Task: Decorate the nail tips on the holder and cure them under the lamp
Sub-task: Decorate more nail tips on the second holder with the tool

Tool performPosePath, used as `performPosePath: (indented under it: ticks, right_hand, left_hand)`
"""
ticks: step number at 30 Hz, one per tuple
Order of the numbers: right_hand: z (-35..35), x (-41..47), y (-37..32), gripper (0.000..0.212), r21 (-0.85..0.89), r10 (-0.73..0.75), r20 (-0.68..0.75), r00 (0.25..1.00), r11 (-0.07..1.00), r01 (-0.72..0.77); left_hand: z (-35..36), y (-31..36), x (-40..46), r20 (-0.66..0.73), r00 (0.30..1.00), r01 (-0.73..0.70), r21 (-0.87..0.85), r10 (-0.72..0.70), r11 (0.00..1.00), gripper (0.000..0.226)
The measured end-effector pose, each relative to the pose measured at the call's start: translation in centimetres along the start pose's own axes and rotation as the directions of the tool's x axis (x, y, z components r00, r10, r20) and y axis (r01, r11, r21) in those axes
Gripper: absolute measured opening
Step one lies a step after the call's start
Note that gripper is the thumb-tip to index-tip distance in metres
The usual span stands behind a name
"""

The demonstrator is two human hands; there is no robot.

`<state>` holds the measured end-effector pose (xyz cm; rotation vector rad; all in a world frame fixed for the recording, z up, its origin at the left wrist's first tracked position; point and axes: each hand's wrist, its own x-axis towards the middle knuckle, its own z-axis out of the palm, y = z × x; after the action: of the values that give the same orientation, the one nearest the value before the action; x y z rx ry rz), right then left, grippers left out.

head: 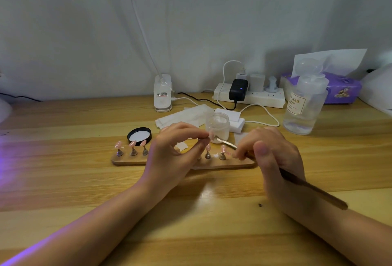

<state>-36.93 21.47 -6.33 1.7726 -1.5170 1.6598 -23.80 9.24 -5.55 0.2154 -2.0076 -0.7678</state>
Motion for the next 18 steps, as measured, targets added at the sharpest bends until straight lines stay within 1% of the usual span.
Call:
performPosePath:
  ticks: [3, 5, 7, 9, 12, 15, 18]
  right_hand:
    - [0.17, 0.21, 0.09, 0.05, -0.085, 0.031, 0.027, 0.999, 0.996, -0.029]
    - [0.36, 0.24, 0.14, 0.05, -0.106, 0.022, 0.055, 0.998, 0.994, -0.016]
    - [0.34, 0.14, 0.17, 0.054, -0.086, 0.0, 0.045, 0.999, 0.996, 0.004]
    - [0.19, -0.02, 0.15, 0.061, -0.029, 0.004, 0.024, 1.0, 1.0, -0.003]
    - [0.08, -0.09, 0.09, 0.06, 0.046, 0.036, 0.003, 0.999, 0.998, -0.036]
    - [0.17, 0.13, 0.06, 0.052, 0.015, 0.087, 0.023, 0.996, 0.996, -0.088]
    - [0.33, 0.24, 0.1, 0.046, -0.043, 0.088, 0.063, 0.994, 0.995, -0.086]
  left_hand:
    - [0.03, 0.05, 0.02, -0.001, 1.0, -0.022, 0.0, 0.022, 1.0, 0.017]
    - [0.09, 0.02, 0.03, -0.009, 1.0, -0.027, 0.01, 0.027, 1.0, 0.02]
    - [0.13, 0.02, 0.05, -0.011, 0.999, -0.032, 0.012, 0.032, 0.999, 0.023]
    - [0.1, 0.04, 0.04, -0.002, 0.999, -0.037, 0.017, 0.037, 0.999, 0.022]
    - [0.02, 0.02, 0.03, -0.003, 1.0, -0.012, 0.013, 0.012, 1.0, 0.021]
    - [0.01, 0.12, 0.02, 0.006, 1.0, 0.002, 0.009, -0.002, 1.0, 0.022]
    - [-0.02, 0.25, 0.05, 0.016, 1.0, 0.007, 0.003, -0.007, 1.0, 0.019]
